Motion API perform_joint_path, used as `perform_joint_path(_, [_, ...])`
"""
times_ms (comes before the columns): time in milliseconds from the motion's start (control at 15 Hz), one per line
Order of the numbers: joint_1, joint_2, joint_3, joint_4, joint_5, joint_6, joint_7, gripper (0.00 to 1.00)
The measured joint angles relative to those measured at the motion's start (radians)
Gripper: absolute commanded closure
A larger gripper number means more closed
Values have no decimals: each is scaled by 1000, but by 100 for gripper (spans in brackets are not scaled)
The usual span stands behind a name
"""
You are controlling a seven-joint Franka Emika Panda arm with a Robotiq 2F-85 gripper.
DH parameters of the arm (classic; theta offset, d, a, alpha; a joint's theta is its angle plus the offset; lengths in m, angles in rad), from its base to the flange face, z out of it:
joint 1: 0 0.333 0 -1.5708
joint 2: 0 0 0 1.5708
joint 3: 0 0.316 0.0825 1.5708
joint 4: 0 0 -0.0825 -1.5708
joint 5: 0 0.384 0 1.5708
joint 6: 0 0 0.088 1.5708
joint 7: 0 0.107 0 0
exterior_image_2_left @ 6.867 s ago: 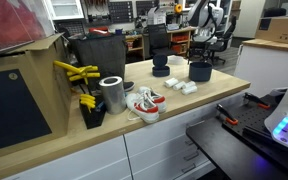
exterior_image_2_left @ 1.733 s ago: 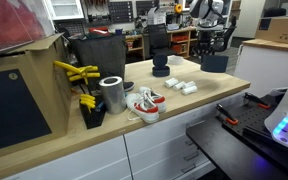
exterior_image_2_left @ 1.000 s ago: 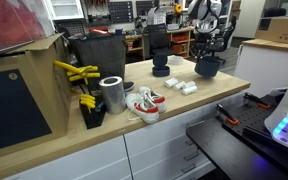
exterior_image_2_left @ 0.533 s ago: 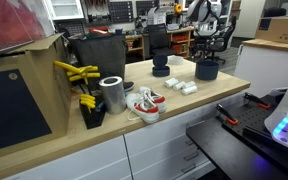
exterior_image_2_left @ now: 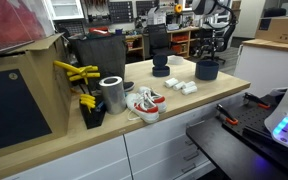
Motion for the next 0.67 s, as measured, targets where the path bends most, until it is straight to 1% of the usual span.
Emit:
perform_joint_path(200, [-17, -8, -11, 4, -69, -75, -102, 0])
perform_joint_path(333, [-26, 3, -15, 5, -115, -79, -164, 0])
perform_joint_path(467, [-29, 29, -15, 9, -149, -49, -229, 0])
perform_joint_path(667, [-29, 83, -6, 10, -167, 45, -342, 0])
